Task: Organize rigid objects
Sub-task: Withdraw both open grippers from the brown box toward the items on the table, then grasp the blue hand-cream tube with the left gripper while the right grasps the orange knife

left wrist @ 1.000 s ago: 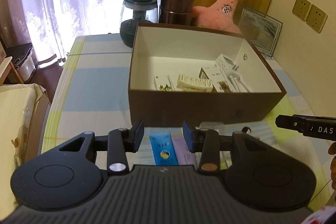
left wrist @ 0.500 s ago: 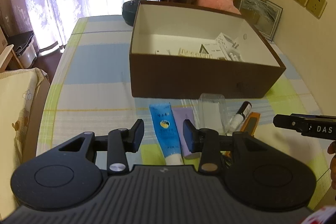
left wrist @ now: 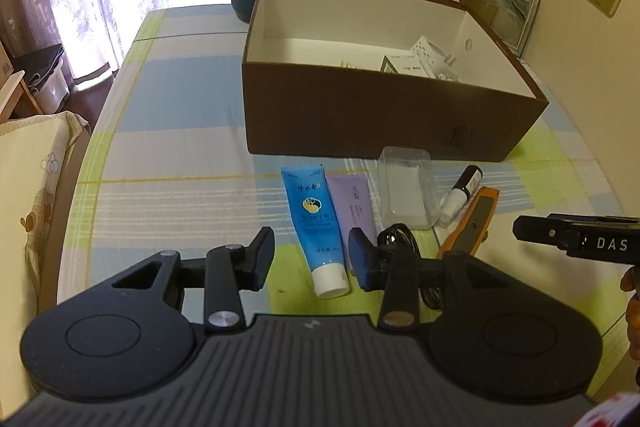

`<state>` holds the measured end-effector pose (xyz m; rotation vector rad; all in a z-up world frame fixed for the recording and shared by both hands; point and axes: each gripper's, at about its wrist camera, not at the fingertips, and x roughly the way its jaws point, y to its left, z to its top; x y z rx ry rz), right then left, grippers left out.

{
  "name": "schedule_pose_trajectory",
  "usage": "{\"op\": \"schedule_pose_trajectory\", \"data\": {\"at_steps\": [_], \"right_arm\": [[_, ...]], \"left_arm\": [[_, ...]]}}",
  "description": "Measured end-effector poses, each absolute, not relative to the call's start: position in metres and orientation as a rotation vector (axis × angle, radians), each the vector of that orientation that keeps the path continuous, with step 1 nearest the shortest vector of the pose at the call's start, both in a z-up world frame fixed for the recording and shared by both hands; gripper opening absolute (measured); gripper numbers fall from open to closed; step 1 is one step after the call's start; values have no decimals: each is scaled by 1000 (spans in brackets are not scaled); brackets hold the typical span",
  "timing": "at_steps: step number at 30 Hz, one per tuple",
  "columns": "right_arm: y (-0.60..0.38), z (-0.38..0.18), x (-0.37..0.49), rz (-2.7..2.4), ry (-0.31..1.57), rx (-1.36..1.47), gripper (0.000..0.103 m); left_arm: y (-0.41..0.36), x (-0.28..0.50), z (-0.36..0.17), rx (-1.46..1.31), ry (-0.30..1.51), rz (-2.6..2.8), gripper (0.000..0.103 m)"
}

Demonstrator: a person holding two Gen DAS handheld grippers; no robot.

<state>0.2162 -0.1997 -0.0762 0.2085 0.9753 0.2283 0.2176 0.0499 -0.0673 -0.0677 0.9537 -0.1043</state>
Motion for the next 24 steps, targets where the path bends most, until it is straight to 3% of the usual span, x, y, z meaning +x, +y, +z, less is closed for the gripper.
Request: {"op": "schedule_pose_trajectory", "data": {"at_steps": [24], "right_arm": [[-190, -113, 224, 207, 1073, 193, 59]], "left_arm": [[41, 227, -104, -49, 1045, -112, 36]]}}
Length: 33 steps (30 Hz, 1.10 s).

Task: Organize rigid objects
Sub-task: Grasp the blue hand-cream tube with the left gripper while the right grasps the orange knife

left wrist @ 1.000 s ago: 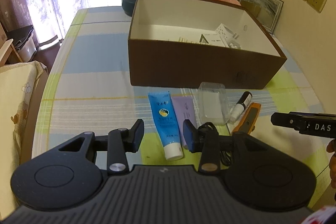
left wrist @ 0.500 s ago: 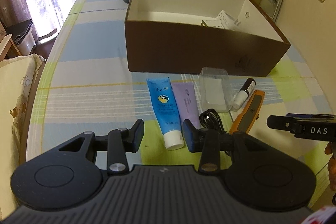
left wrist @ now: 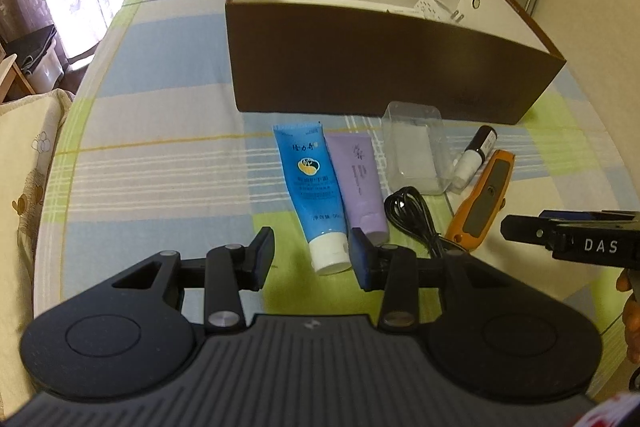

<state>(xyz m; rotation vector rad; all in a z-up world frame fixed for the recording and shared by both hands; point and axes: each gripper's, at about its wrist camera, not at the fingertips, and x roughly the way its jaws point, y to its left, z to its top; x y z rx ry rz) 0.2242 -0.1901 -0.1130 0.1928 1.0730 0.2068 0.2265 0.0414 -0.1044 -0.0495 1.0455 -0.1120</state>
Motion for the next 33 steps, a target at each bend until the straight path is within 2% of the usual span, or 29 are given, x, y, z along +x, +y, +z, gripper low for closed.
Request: {"op": "schedule_pose_trajectory", "data": {"at_steps": [23, 33], "right_arm": [[-180, -139, 259, 149, 1118, 196, 59], [-163, -147, 268, 113, 1112, 138, 59]], "left_arm": [[30, 277, -150, 4, 1120, -135, 36], [30, 284, -153, 34, 1102, -146, 36]]}}
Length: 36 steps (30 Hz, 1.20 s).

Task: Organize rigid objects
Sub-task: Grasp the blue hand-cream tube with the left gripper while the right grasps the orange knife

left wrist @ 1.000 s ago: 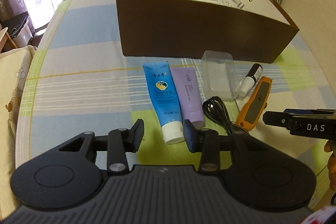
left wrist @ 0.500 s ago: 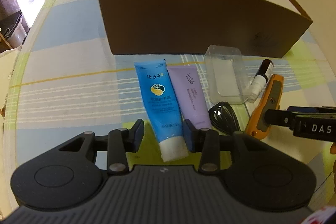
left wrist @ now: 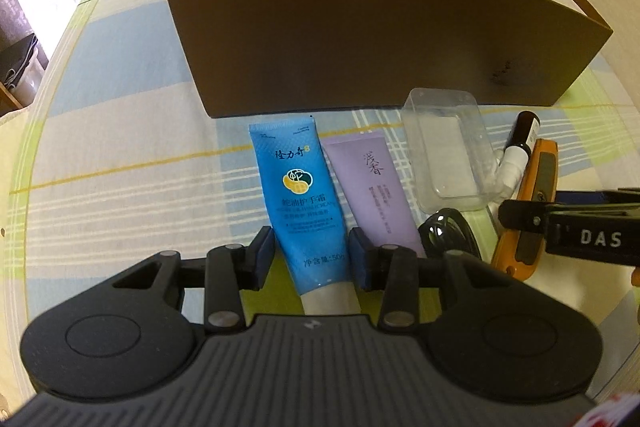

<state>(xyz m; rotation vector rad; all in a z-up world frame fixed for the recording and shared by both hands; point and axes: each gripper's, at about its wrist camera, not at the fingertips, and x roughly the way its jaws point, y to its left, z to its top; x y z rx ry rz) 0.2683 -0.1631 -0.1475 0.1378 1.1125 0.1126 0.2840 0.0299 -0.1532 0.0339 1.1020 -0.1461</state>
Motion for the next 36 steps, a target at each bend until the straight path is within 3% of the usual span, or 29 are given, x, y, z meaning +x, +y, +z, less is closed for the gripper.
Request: {"op": "schedule_pose_trajectory", "data": {"at_steps": [10, 26, 36], "right_arm": [[-166, -148, 254, 196, 1103, 50, 52], [-205, -145, 186, 456, 1098, -131, 51], [-225, -145, 181, 298, 1114, 43, 51]], "left_arm": [[34, 269, -152, 52, 1094, -149, 31], [56, 203, -147, 57, 1131, -130, 30], [53, 200, -148, 56, 1126, -94, 30]]}}
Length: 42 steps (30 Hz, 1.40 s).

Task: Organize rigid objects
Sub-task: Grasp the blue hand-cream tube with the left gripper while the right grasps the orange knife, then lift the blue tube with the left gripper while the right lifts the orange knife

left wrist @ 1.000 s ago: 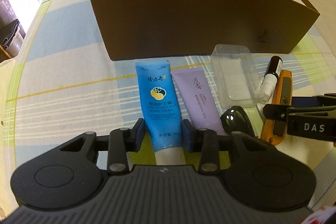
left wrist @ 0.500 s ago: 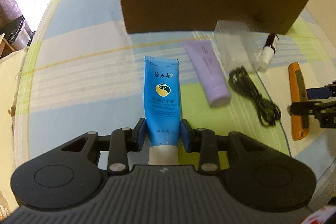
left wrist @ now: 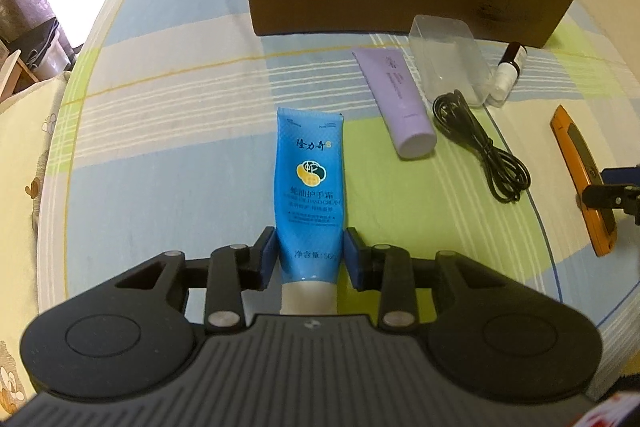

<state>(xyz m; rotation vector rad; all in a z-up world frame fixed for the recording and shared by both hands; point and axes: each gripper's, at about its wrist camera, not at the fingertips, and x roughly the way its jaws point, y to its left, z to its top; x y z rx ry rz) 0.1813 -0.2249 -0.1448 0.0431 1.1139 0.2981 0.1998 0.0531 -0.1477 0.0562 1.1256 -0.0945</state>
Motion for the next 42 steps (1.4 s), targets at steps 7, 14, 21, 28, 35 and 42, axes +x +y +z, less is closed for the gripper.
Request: {"op": "schedule_pose_trajectory", "data": {"at_steps": [7, 14, 21, 28, 35, 42], "right_arm": [[-213, -146, 188, 173, 1072, 27, 51], [-191, -151, 174, 203, 1015, -116, 34], [-192, -151, 169, 264, 1001, -154, 34], [-191, -151, 171, 239, 1004, -128, 34], [-190, -151, 167, 191, 992, -106, 34], [-191, -150, 164, 205, 989, -99, 33]], "left_arm": [[44, 213, -151, 79, 1098, -82, 33], [39, 210, -152, 92, 1086, -72, 33], [39, 196, -151, 72, 1100, -62, 33], [37, 196, -152, 82, 1098, -63, 35], [31, 199, -151, 131, 1092, -62, 36], [28, 193, -150, 129, 1087, -79, 34]]}}
